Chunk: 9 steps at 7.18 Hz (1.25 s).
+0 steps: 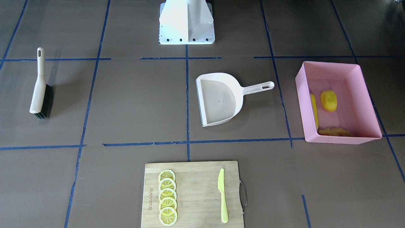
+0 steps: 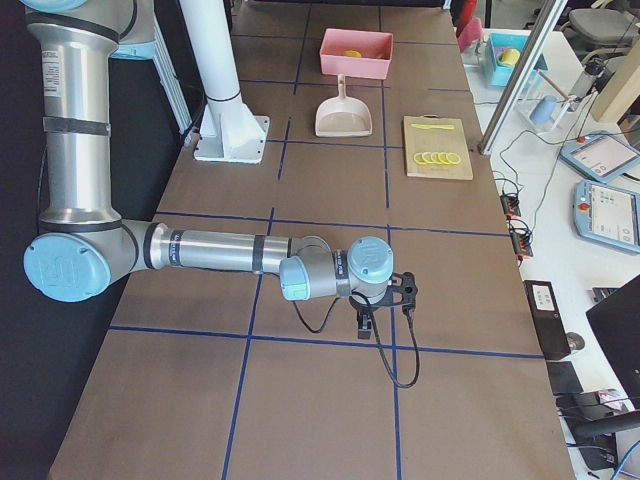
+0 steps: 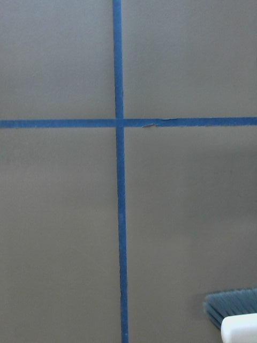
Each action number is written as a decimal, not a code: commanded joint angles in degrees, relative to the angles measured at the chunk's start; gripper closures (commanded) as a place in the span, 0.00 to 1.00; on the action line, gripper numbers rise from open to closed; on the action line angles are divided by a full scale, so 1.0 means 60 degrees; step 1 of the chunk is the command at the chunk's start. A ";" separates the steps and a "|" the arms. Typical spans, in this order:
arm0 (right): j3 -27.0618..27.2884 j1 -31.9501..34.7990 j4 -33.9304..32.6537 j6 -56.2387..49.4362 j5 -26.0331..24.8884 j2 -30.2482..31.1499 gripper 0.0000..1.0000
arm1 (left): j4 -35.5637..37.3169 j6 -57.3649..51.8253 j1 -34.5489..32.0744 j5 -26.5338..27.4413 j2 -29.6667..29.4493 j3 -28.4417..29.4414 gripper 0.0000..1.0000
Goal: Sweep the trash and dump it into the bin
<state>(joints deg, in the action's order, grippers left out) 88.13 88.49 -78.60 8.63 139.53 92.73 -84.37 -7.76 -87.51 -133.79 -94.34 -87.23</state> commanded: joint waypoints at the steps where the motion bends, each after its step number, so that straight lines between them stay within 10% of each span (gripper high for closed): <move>1: 0.0382 0.0341 -0.1452 -0.0441 0.0020 -0.0029 0.00 | -0.0001 -0.0025 -0.0005 -0.0011 -0.0009 -0.0008 0.00; 9: 0.0825 0.0941 -0.2516 -0.1615 -0.0843 0.0102 0.00 | 0.0028 -0.0084 -0.0005 0.0033 -0.0053 -0.0008 0.00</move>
<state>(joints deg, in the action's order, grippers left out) 93.17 94.13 -93.72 -1.40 134.53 93.25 -84.23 -8.25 -87.49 -133.60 -94.71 -87.30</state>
